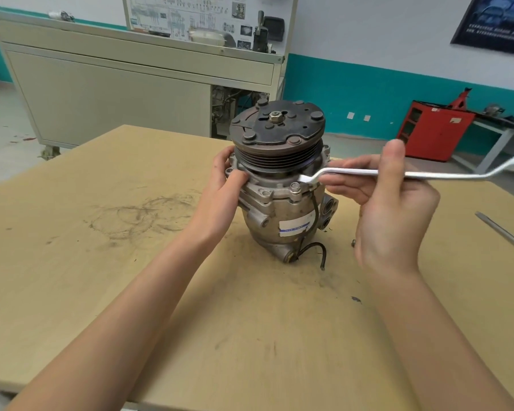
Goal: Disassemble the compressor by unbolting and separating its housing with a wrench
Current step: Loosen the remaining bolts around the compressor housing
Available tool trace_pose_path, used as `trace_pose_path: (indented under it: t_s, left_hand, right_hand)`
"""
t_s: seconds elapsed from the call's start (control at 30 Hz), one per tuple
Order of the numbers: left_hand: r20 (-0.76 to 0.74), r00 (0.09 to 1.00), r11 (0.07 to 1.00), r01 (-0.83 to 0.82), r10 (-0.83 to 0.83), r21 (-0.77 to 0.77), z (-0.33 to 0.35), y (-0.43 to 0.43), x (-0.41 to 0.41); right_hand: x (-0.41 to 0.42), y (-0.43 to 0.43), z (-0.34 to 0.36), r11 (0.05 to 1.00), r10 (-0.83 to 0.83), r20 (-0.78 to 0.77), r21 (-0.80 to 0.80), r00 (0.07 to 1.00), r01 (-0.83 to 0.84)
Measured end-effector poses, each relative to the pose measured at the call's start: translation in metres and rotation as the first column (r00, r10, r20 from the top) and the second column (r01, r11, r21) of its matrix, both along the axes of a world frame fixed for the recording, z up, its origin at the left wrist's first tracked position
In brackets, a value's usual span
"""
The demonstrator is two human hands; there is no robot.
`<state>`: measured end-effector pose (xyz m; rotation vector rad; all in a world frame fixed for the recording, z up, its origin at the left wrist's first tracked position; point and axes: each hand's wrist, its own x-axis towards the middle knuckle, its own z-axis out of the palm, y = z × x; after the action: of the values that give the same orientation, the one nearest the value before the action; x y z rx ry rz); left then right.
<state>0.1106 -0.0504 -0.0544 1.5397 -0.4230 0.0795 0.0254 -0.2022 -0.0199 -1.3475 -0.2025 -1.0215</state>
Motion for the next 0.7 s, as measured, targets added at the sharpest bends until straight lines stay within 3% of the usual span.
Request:
trace_pose_path:
  t_s: [0.13, 0.27, 0.33, 0.4, 0.7]
  left_hand:
    - [0.011, 1.0, 1.0, -0.003, 0.003, 0.003, -0.001, 0.0, 0.0]
    - [0.002, 1.0, 1.0, 0.001, -0.001, 0.0, -0.001, 0.0, 0.001]
    - [0.011, 1.0, 1.0, 0.006, -0.006, -0.005, -0.001, 0.0, 0.0]
    - [0.013, 1.0, 1.0, 0.014, -0.014, -0.008, -0.001, 0.001, 0.0]
    - [-0.009, 1.0, 1.0, 0.006, -0.006, 0.003, 0.0, 0.002, 0.0]
  right_hand:
    - [-0.006, 0.014, -0.009, 0.961, -0.042, 0.148, -0.266, 0.988, 0.081]
    - [-0.008, 0.013, -0.018, 0.723, -0.181, 0.389, -0.57, 0.903, 0.391]
    - [-0.01, 0.015, -0.022, 0.602, -0.252, 0.476, -0.604, 0.842, 0.522]
    - [-0.011, 0.016, -0.024, 0.548, -0.281, 0.523, -0.601, 0.805, 0.582]
    - [-0.007, 0.019, -0.028, 0.477, -0.303, 0.602, -0.575, 0.738, 0.665]
